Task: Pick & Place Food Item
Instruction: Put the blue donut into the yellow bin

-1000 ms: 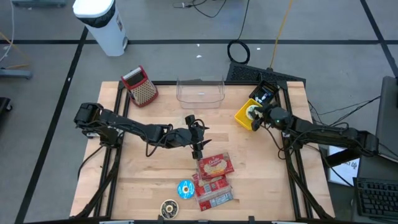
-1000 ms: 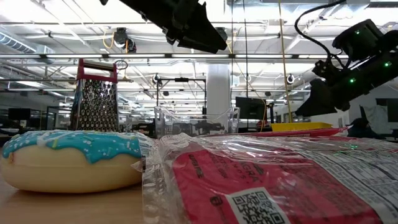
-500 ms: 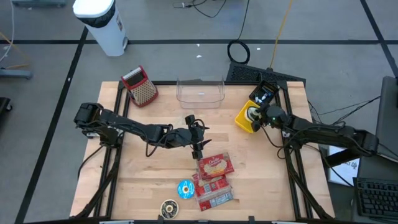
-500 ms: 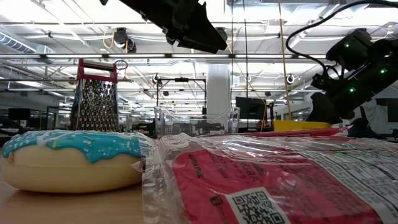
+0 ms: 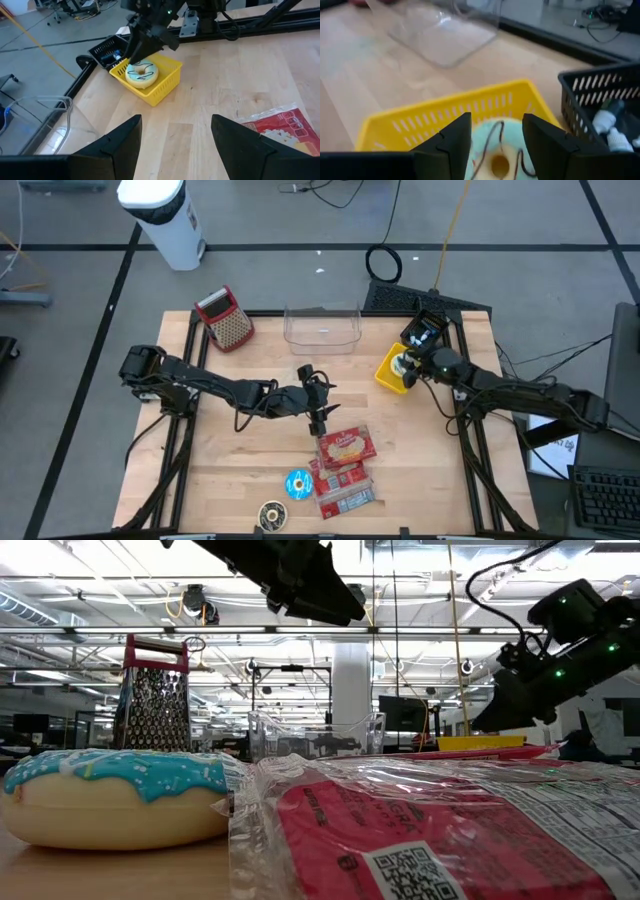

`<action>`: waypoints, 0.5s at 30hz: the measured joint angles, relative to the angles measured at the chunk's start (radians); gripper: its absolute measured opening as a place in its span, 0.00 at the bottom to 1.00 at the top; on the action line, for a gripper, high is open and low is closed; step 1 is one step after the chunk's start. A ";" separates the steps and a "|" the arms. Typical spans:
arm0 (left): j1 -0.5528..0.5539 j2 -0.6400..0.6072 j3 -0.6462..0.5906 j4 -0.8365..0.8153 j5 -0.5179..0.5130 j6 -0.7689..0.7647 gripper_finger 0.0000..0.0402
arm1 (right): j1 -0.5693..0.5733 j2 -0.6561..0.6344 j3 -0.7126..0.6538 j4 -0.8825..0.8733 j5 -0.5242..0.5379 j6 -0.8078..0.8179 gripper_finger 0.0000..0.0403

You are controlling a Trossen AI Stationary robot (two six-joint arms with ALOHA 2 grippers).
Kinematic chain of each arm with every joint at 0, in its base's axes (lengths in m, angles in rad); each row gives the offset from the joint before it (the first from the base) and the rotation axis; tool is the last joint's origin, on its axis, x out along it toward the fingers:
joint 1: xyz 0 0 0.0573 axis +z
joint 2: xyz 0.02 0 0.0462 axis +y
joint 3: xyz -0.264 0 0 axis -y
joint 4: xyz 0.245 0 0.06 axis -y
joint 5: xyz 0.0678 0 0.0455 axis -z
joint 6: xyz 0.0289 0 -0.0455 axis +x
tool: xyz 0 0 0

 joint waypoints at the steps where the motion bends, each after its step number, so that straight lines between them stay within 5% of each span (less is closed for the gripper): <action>1: 0.000 0.000 0.000 -0.001 0.000 -0.001 0.60 | 0.000 -0.006 0.000 0.018 0.000 0.000 0.42; 7: -0.003 0.000 0.000 -0.016 0.007 -0.047 0.60 | 0.000 -0.058 0.000 0.163 -0.117 0.000 0.42; 15: -0.028 -0.021 -0.001 -0.184 0.230 -0.243 0.60 | 0.038 -0.109 0.000 0.422 -0.637 0.017 0.42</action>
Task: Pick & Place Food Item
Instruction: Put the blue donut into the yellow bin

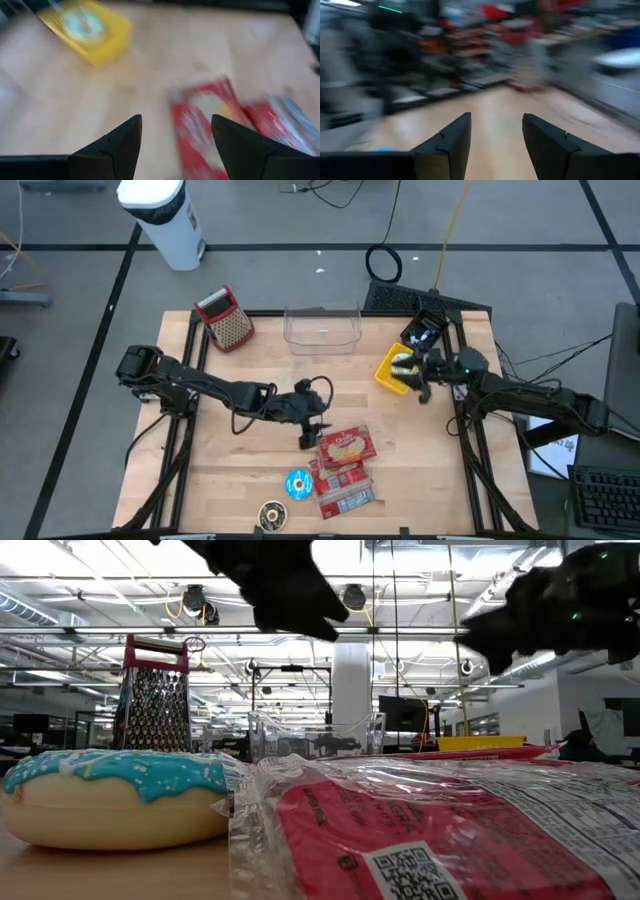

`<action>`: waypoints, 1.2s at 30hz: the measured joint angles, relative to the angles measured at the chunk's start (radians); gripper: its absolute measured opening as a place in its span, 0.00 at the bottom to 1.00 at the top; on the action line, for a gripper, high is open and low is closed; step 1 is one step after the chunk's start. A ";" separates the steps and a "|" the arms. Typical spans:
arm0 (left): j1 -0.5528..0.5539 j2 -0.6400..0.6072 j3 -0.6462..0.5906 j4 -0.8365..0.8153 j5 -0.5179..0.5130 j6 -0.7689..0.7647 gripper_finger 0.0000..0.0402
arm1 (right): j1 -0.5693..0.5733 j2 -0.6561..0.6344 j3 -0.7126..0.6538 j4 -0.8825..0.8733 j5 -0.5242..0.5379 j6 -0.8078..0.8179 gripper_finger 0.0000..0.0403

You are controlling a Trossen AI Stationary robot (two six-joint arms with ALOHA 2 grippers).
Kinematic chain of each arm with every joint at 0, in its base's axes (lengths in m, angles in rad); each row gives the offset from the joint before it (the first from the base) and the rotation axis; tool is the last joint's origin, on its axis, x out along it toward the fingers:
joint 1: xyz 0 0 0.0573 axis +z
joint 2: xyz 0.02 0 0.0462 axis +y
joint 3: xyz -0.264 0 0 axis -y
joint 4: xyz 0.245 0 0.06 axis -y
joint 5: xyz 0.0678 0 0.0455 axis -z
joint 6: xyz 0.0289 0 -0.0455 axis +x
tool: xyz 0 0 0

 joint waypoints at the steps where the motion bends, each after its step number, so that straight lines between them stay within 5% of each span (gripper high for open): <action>1: -0.006 -0.004 0.000 -0.036 0.038 -0.027 0.60 | 0.016 0.000 0.000 0.030 -0.047 0.015 0.42; 6: -0.061 0.004 0.000 -0.180 0.178 -0.159 0.60 | 0.105 0.000 0.000 0.094 -0.085 0.053 0.42; 13: -0.197 0.006 -0.001 -0.318 0.165 -0.318 0.60 | 0.152 0.000 0.000 0.089 -0.059 0.011 0.42; 22: -0.327 0.090 0.000 -0.276 0.082 -0.455 0.60 | 0.155 0.004 0.000 0.081 -0.058 0.009 0.42; 36: -0.341 0.273 0.004 -0.206 0.096 -0.591 0.60 | 0.154 0.007 0.000 0.081 -0.055 0.009 0.42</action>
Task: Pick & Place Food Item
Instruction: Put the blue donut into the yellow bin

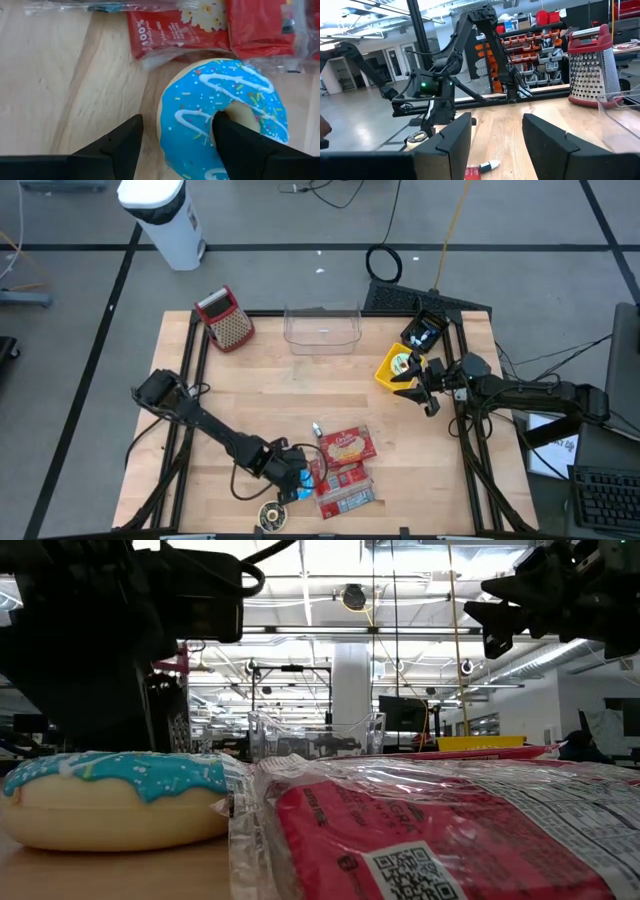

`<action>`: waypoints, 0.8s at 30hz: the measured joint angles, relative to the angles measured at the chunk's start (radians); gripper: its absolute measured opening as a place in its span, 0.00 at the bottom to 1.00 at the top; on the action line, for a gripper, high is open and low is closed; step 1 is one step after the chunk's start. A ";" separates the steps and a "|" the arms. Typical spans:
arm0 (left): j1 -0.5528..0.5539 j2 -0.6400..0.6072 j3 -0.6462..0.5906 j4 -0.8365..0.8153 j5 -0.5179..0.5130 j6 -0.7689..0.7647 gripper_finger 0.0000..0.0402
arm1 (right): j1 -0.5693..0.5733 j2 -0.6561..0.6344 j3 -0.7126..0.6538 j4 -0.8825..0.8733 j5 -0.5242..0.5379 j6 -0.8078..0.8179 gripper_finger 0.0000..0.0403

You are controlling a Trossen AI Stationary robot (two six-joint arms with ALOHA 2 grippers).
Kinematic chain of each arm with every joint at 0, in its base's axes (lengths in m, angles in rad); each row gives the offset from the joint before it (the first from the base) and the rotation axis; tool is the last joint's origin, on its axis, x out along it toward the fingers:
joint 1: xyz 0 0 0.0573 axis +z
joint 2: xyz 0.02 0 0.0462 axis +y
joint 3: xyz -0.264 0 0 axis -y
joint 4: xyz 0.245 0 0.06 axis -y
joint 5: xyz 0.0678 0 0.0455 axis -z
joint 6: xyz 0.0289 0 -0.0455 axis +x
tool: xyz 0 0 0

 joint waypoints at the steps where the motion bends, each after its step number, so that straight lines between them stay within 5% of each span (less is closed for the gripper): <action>1: -0.001 0.002 0.001 -0.002 -0.001 0.001 0.60 | 0.000 0.000 0.000 -0.001 0.000 0.000 0.42; 8: 0.003 -0.008 -0.002 -0.021 -0.021 0.069 0.56 | 0.000 0.000 0.000 -0.016 0.000 -0.002 0.42; 18: 0.039 -0.046 -0.005 -0.041 0.076 0.141 0.22 | 0.000 0.000 0.000 -0.023 0.000 -0.003 0.42; 24: 0.059 -0.124 -0.006 -0.049 0.048 0.208 0.09 | 0.000 0.000 0.000 -0.034 0.000 -0.001 0.42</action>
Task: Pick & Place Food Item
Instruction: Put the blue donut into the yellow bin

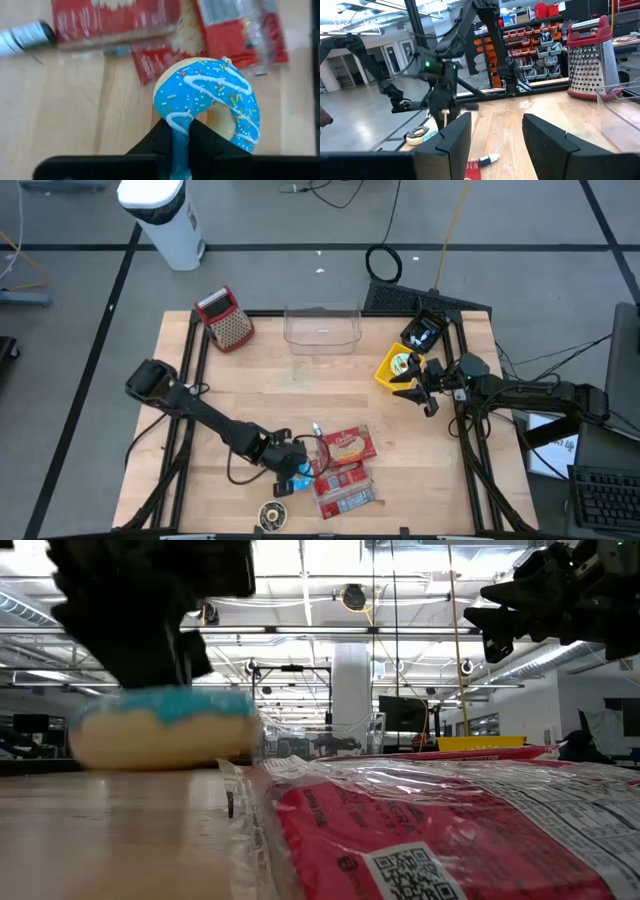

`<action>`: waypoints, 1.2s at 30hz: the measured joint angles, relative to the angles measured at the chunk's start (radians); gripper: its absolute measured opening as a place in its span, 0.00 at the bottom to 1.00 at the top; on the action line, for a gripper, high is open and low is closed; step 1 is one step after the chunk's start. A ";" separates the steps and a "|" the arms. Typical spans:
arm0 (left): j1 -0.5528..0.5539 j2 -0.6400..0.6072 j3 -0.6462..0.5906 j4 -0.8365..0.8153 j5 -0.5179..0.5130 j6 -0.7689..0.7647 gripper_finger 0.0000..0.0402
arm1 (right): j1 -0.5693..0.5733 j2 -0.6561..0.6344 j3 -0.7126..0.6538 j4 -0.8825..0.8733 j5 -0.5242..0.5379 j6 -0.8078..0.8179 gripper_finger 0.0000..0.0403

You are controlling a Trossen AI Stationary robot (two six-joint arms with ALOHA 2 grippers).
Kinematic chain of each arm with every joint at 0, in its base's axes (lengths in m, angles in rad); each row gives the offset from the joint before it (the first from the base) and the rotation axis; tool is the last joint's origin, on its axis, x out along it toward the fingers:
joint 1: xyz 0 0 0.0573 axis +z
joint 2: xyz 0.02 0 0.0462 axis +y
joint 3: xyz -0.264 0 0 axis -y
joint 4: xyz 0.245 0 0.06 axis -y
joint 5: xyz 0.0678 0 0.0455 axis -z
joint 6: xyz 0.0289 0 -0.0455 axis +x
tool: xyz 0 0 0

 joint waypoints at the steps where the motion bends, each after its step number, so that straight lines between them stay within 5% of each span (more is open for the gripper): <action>1: 0.004 -0.016 0.000 -0.007 -0.008 0.012 0.08 | 0.000 0.000 0.000 -0.002 0.000 0.000 0.42; 9: 0.058 -0.149 0.001 -0.041 -0.206 0.126 0.09 | 0.000 0.018 0.000 -0.003 0.014 0.014 0.42; 14: 0.117 -0.176 0.002 0.049 -0.459 0.305 0.11 | 0.020 0.071 0.000 -0.004 0.170 0.055 0.42; 18: 0.189 -0.166 0.002 0.205 -0.559 0.443 0.11 | 0.049 0.129 0.000 -0.001 0.273 0.055 0.42; 36: 0.408 -0.035 0.003 0.764 -0.383 0.605 0.12 | 0.127 0.405 0.010 0.356 0.359 0.211 0.46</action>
